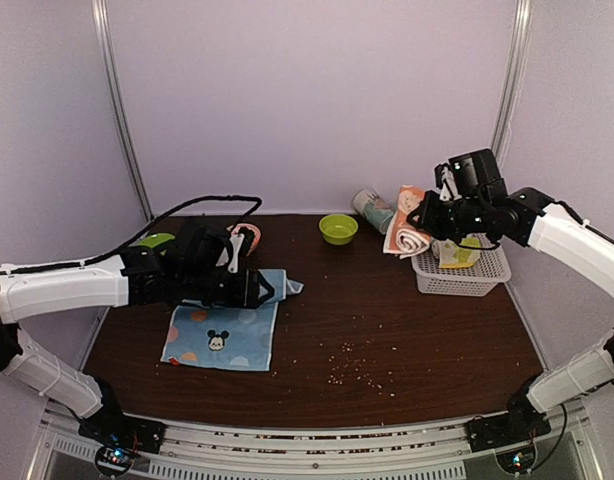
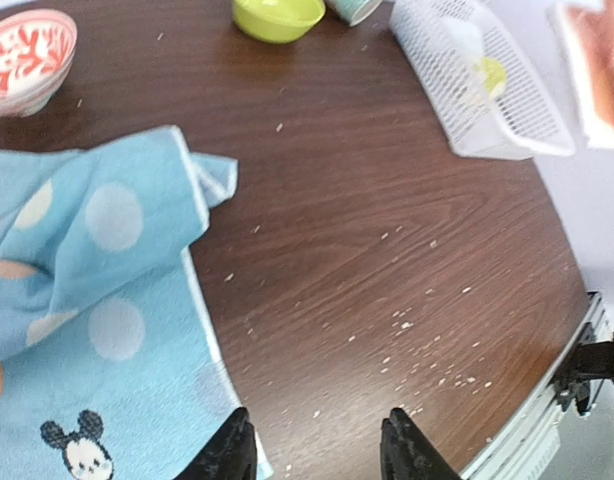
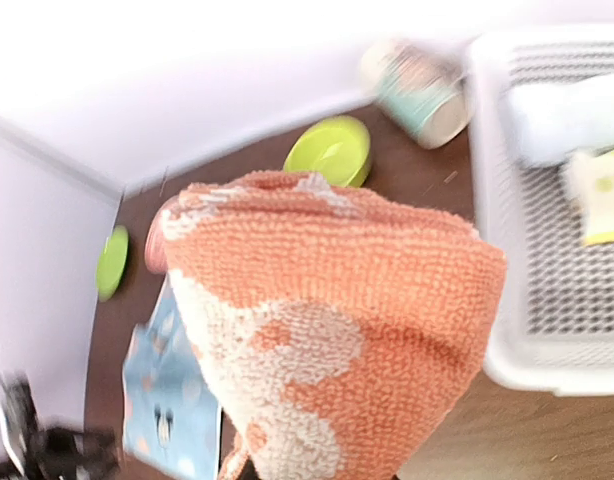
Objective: Roll the towels
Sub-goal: Place the towel in the bin.
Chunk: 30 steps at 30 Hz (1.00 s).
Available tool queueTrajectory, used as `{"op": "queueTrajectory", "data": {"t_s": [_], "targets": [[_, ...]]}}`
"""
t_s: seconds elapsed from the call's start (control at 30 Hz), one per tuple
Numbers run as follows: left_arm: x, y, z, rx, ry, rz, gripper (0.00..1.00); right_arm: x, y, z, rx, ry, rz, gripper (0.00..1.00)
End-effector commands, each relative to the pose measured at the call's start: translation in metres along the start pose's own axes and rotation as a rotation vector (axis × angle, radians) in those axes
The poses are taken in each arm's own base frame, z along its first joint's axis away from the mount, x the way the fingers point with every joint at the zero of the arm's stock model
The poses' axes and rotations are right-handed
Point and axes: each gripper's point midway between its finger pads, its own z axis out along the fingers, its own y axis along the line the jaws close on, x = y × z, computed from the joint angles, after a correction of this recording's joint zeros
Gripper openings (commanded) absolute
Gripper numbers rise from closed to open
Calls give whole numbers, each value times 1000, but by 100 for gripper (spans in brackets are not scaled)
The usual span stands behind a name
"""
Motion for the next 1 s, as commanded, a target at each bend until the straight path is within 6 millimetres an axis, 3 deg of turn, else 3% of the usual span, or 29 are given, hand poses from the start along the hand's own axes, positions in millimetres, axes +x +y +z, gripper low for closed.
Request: {"op": "queueTrajectory", "data": {"t_s": [0.0, 0.1, 0.27, 0.4, 0.53, 0.83, 0.97], "targets": [[15, 20, 8, -58, 22, -26, 43, -55, -52, -6, 106, -207, 214, 0], [19, 23, 12, -63, 39, -28, 43, -77, -91, -4, 175, -330, 396, 0], [21, 27, 17, -75, 52, -26, 43, -88, -145, 3, 316, -471, 574, 0], [23, 34, 22, -79, 77, -31, 43, -87, -183, 15, 441, -498, 653, 0], [25, 41, 28, -84, 100, -40, 42, -73, -221, 27, 541, -485, 731, 0], [32, 47, 49, -81, 163, -55, 41, -46, -264, 49, 655, -439, 759, 0], [29, 48, 56, -82, 176, -57, 40, -40, -273, 58, 680, -416, 765, 0]]}}
